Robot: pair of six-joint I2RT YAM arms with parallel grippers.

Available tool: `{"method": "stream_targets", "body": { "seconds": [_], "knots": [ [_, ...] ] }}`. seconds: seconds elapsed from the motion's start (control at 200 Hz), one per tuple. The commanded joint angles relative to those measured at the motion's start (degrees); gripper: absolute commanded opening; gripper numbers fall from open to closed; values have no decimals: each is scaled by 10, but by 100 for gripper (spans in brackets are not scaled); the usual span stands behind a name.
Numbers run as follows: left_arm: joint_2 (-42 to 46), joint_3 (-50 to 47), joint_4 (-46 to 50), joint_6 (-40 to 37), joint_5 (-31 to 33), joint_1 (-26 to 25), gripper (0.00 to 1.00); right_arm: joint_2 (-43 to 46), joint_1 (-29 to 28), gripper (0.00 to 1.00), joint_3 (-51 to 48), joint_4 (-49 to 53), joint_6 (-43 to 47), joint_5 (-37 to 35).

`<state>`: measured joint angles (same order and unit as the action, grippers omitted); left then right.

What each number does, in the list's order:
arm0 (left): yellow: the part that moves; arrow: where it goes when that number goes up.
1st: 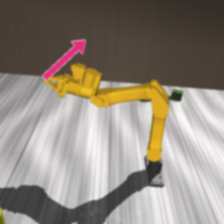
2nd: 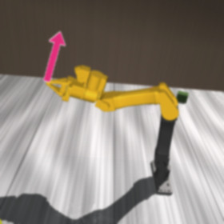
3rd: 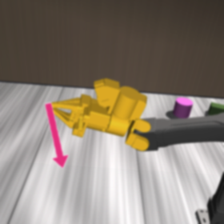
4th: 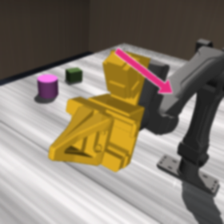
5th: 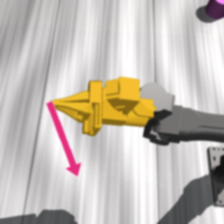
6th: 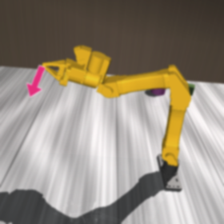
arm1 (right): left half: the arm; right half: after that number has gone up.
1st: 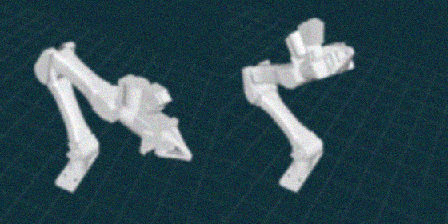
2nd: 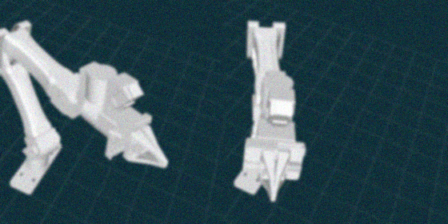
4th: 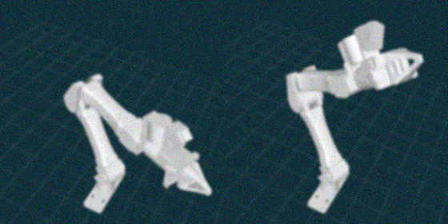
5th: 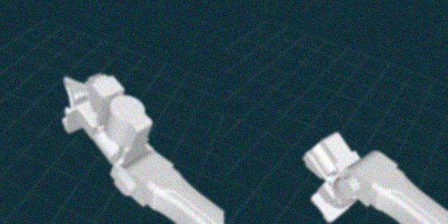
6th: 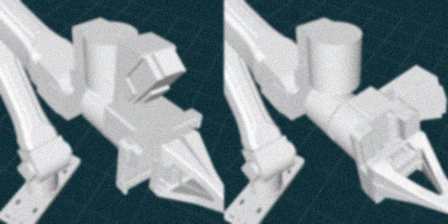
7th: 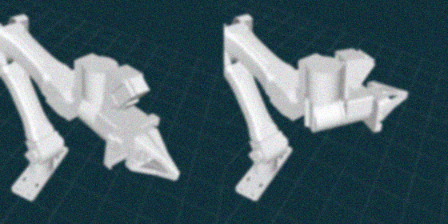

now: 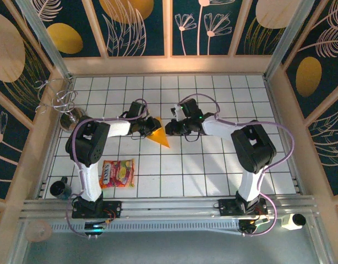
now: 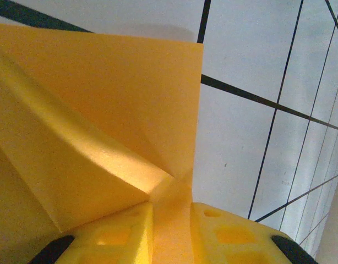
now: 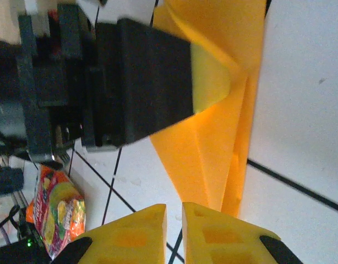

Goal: Fold a paper plane with a square sheet of paper (pick it up from the middle)
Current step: Fourth fold the wing at the center of the table.

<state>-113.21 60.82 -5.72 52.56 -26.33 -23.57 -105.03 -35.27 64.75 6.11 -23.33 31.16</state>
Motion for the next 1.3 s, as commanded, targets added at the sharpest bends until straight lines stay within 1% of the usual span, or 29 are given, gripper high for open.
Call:
{"method": "stream_targets", "body": {
  "seconds": [0.0, 0.23, 0.841, 1.291],
  "knots": [
    [-13, 3, 32, -10, 22, 4, 24, -5, -22, 15, -11, 21, -7, -3],
    [-15, 3, 33, -10, 23, 5, 24, -30, -36, 14, -14, 30, -4, 10],
    [-19, 6, 41, -10, 27, 5, 24, -41, -35, 12, -32, 58, 6, -25],
    [-19, 6, 41, -11, 25, 5, 24, -56, -32, 12, -42, 56, 5, -28]
  ]
}}
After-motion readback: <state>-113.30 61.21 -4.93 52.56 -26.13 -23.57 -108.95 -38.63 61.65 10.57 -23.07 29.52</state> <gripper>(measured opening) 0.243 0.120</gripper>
